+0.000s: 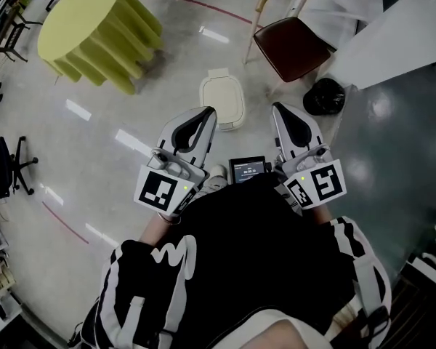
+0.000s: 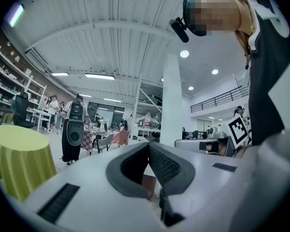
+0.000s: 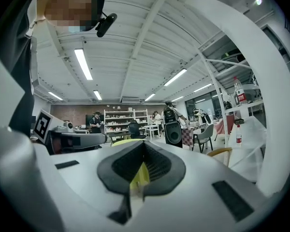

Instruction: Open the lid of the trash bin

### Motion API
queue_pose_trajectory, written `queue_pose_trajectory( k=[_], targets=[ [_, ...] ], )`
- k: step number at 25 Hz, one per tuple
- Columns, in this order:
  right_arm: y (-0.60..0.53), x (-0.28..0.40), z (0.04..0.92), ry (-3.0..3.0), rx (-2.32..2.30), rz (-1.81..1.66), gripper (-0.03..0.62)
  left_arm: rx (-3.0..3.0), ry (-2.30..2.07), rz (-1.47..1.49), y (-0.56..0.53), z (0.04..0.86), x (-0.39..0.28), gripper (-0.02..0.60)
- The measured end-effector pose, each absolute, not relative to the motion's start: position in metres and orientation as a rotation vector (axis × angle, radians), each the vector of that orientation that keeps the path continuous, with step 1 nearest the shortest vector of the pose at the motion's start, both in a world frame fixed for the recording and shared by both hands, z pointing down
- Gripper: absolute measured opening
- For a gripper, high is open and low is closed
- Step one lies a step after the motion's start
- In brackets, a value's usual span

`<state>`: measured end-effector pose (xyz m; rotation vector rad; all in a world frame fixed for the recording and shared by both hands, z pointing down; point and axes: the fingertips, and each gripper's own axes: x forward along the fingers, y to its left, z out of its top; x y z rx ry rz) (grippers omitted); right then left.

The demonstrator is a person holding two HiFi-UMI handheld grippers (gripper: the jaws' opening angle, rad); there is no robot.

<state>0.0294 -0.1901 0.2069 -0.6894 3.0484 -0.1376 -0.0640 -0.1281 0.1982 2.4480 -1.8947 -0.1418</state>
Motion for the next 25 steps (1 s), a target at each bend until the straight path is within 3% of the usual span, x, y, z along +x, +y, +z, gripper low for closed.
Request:
queue_pose_trajectory(
  k=[25],
  targets=[
    [-0.208, -0.023, 0.24, 3.178, -0.495, -0.166, 0.004, 2.24, -1.987, -0.135, -0.129, 0.24, -0.106, 0.008]
  ],
)
